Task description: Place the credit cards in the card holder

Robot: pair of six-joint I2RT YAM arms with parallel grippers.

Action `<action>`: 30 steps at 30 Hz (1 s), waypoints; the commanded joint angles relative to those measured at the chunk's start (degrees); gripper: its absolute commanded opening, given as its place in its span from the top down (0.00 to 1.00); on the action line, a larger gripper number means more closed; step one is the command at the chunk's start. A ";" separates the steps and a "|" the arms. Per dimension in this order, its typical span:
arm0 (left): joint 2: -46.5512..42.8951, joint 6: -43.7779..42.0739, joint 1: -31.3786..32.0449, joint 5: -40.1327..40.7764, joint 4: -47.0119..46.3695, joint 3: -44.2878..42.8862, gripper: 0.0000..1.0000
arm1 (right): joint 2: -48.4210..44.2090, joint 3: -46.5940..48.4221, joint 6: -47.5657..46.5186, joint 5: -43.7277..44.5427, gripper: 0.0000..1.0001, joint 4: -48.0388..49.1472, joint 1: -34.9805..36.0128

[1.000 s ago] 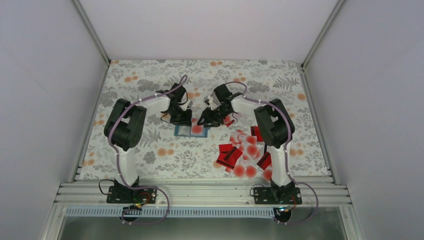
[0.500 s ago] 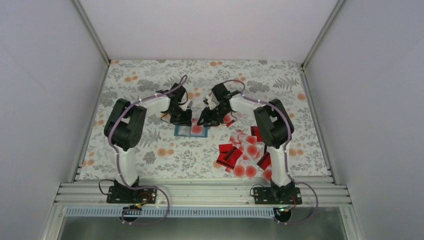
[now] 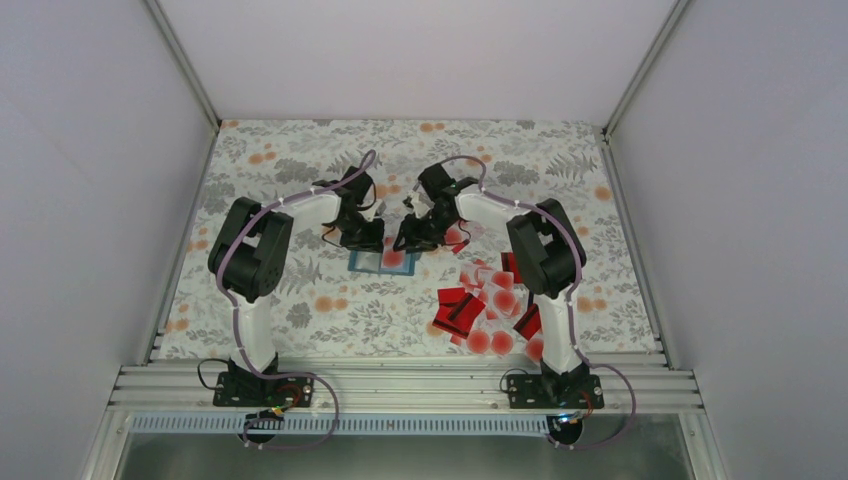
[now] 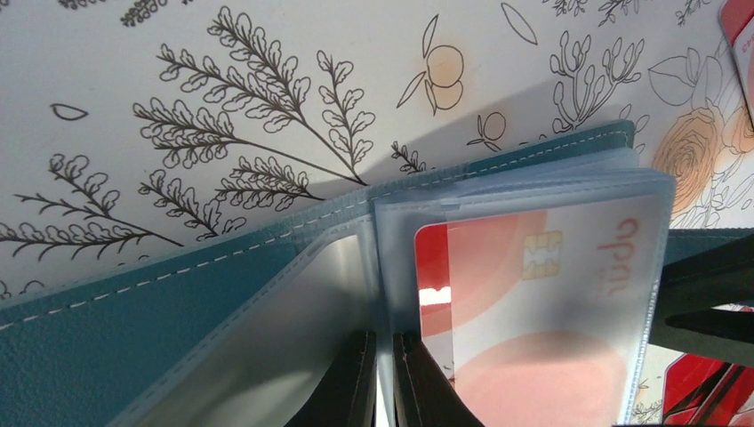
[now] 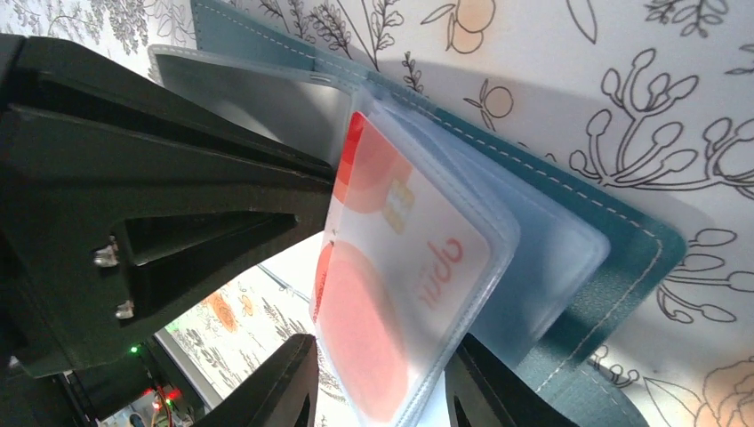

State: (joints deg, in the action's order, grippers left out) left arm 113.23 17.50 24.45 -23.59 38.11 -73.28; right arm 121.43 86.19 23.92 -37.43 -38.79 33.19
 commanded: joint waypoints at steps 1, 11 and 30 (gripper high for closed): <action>0.63 -0.36 1.04 2.20 1.67 0.13 0.92 | -1.71 2.50 -0.73 0.27 0.63 -1.42 1.22; -2.07 -0.10 0.95 7.46 4.96 -1.59 0.91 | -1.11 4.99 -1.14 0.93 0.63 -2.98 1.83; -12.06 0.87 -1.73 8.10 6.77 -0.65 0.90 | -0.41 6.85 -1.96 -3.14 0.64 -1.45 2.92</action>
State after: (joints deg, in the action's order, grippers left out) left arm 104.16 17.61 23.42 -15.57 44.66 -74.41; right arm 121.43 90.50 22.65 -38.37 -41.34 35.09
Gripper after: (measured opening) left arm 0.101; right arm 0.363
